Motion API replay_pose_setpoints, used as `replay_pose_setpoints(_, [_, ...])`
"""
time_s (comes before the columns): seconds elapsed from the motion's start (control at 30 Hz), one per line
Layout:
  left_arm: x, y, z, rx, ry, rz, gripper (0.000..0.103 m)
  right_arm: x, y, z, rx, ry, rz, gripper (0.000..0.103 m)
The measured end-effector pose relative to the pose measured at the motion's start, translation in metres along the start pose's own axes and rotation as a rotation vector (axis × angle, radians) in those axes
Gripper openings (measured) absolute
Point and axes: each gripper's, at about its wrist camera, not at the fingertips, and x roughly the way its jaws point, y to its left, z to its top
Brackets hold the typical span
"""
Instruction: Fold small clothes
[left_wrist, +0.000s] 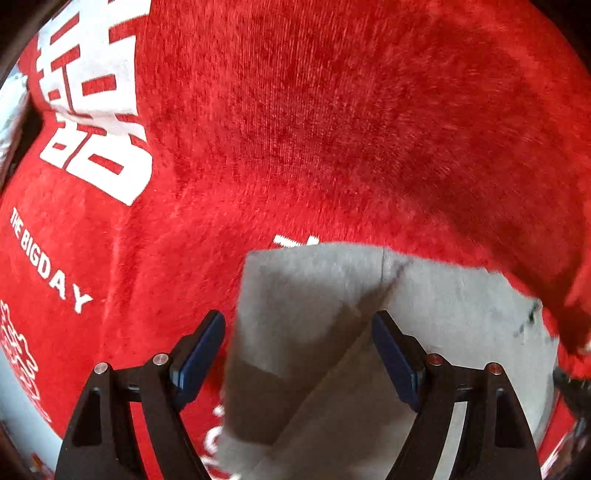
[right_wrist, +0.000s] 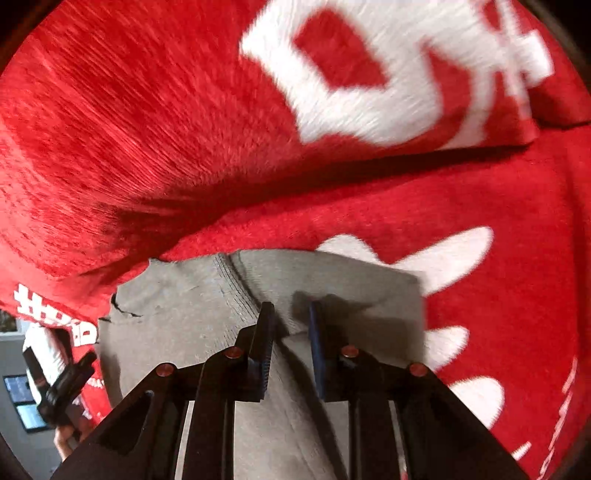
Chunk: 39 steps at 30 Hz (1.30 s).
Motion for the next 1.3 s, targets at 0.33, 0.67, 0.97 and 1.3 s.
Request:
replay_pose_setpoints(0.33, [-0.029, 0.030, -0.058, 0.136, 0.169, -0.196, 0.082, -0.034, 0.038, -0.117, 0.099, 0.076, 0.266, 0.049])
replay_pose_setpoints(0.67, [-0.021, 0.040, -0.115, 0.217, 0.320, -0.341, 0.073, 0.058, 0.065, -0.256, 0.374, 0.249, 0.341, 0.049])
replay_pose_setpoints(0.97, [-0.016, 0.056, -0.106, 0.177, 0.325, -0.416, 0.008, 0.036, 0.074, -0.229, 0.348, 0.143, 0.315, 0.007])
replay_pose_setpoints(1.3, [-0.017, 0.069, -0.143, 0.277, 0.308, -0.363, 0.008, 0.043, 0.052, -0.251, 0.253, 0.266, 0.183, 0.008])
